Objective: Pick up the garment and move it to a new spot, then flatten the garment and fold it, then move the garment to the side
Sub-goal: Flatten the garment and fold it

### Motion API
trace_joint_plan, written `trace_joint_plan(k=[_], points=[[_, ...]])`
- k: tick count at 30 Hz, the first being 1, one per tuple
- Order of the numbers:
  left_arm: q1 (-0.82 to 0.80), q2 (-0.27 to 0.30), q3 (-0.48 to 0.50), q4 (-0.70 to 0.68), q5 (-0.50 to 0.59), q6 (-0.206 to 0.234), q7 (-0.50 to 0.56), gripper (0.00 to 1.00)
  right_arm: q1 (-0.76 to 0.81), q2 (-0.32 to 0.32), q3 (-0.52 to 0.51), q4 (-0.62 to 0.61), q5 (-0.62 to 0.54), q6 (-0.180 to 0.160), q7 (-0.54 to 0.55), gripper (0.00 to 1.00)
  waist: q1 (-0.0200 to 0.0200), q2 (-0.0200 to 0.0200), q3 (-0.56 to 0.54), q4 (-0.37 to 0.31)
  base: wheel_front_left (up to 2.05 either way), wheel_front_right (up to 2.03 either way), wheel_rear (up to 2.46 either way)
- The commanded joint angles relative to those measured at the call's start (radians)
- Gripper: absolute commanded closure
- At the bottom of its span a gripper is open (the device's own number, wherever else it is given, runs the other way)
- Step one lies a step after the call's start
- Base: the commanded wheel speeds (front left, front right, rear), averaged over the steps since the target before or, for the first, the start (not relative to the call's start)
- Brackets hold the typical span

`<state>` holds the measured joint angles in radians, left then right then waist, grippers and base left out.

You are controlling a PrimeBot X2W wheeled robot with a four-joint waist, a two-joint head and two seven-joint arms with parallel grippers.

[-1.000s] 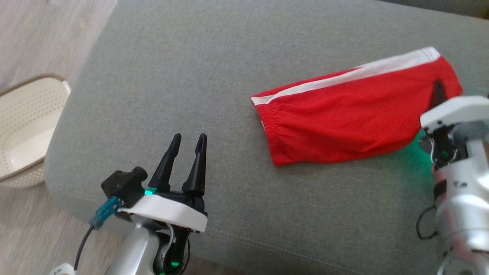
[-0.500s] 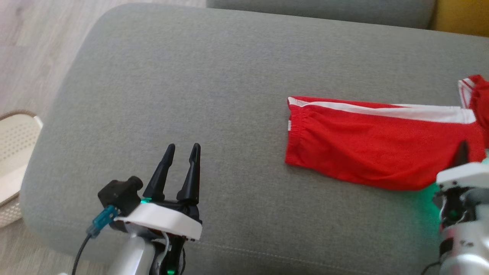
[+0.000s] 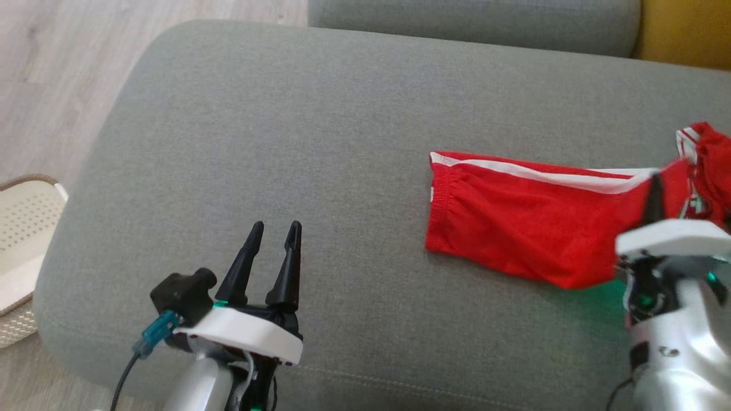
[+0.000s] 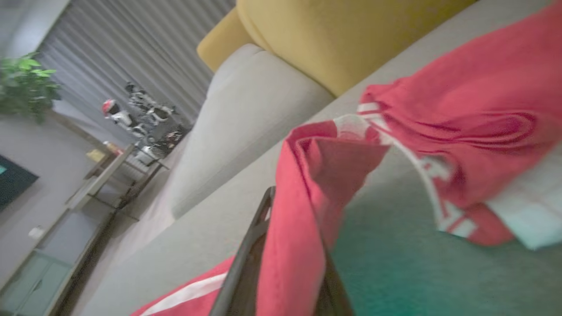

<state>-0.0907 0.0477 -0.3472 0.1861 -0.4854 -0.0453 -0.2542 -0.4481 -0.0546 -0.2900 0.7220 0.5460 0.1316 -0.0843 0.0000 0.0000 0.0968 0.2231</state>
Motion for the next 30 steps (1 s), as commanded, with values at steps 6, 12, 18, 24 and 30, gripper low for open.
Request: trace_joint_plan(k=[6,12,18,24,30], points=[[-0.007,0.003,0.037,-0.025,0.01,-0.007,-0.008,0.0,-0.004,0.004,0.263,-0.138,0.115,-0.001,-0.046,1.0,0.0,0.0,-0.021,0.029,0.0,0.0,0.0],[-0.001,0.003,0.035,-0.023,0.008,-0.006,-0.008,0.0,0.047,0.004,0.466,-0.224,0.175,-0.001,-0.057,1.0,0.0,0.0,-0.03,0.056,0.0,0.0,0.0],[0.003,0.003,0.034,-0.024,0.006,-0.004,-0.008,0.0,0.059,0.004,0.562,-0.226,0.185,-0.001,-0.061,1.0,0.0,0.0,-0.031,0.076,0.0,0.0,0.0],[0.006,0.003,0.025,-0.023,-0.002,-0.001,-0.008,0.0,0.042,0.004,0.63,-0.173,0.203,-0.001,-0.075,1.0,0.0,0.0,-0.026,0.1,0.0,0.0,0.0],[0.006,0.003,0.02,-0.022,-0.012,0.005,-0.008,0.0,0.024,0.004,0.724,-0.12,0.215,-0.001,-0.075,0.0,0.0,0.0,-0.016,0.118,0.0,0.0,0.0]])
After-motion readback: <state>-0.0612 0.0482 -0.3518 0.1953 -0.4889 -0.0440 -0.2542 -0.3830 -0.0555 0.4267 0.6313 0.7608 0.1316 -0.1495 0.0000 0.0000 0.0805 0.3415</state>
